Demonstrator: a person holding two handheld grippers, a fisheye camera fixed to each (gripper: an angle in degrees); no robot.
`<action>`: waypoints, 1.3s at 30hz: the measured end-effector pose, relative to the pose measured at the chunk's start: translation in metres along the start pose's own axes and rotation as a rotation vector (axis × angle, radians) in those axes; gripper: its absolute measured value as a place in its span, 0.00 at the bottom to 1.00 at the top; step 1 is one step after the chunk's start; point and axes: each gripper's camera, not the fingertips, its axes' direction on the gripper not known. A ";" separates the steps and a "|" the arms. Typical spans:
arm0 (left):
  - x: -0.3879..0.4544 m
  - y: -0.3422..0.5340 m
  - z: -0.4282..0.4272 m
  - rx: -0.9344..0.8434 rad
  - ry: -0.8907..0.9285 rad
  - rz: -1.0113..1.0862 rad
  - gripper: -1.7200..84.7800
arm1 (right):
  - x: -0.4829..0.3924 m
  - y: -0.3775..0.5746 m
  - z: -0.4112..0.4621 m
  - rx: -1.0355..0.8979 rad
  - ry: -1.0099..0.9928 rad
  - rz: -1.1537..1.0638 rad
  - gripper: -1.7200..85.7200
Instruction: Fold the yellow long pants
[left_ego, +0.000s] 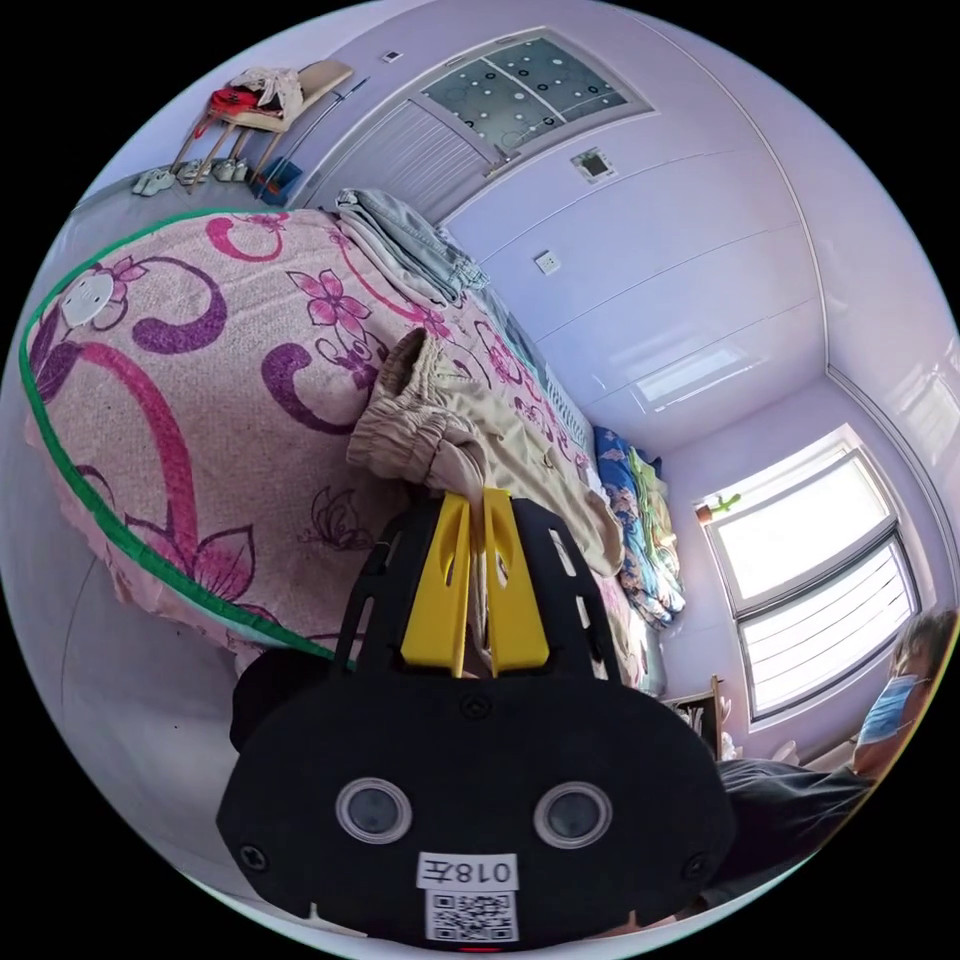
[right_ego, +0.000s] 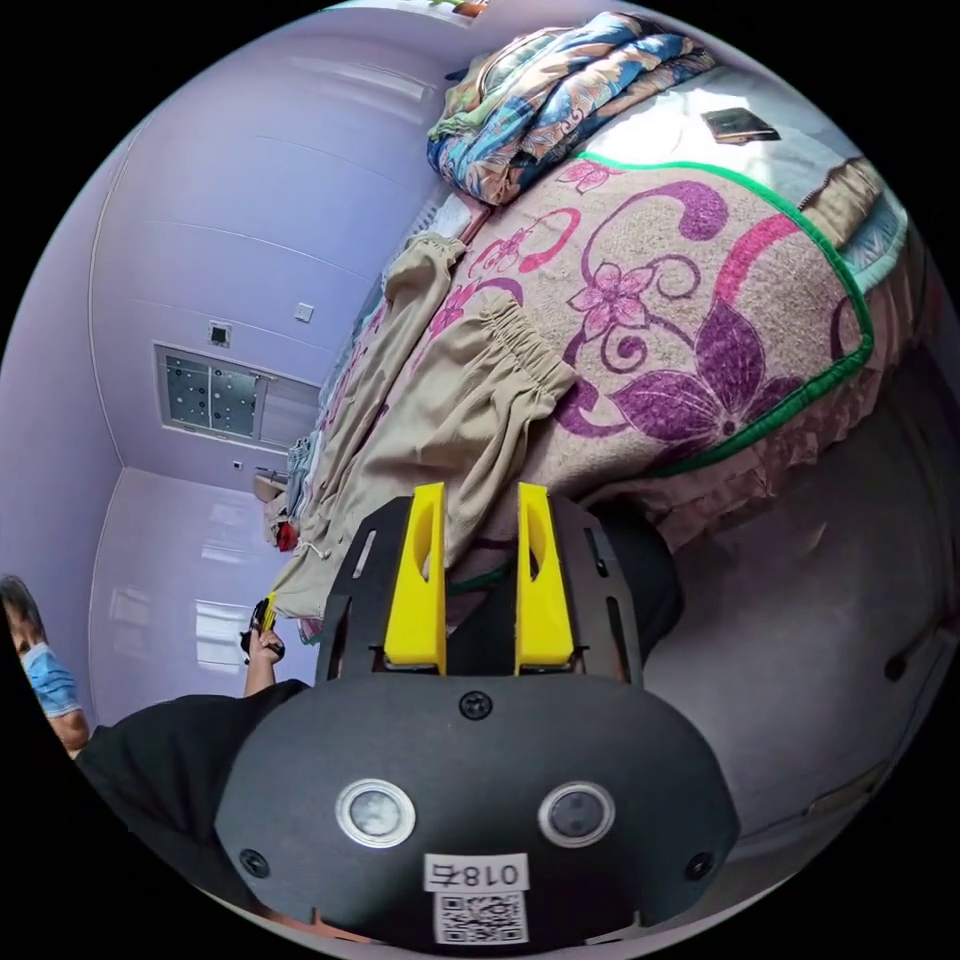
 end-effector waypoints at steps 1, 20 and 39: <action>0.001 0.003 0.005 0.000 0.001 0.002 0.01 | 0.001 -0.002 0.002 -0.004 0.012 0.003 0.15; 0.013 0.047 0.030 0.062 0.048 0.047 0.01 | -0.023 -0.013 -0.097 0.202 -0.280 -0.033 0.02; 0.053 0.175 0.064 -0.149 0.122 -0.084 0.01 | -0.129 -0.056 -0.262 0.457 -0.309 -0.058 0.02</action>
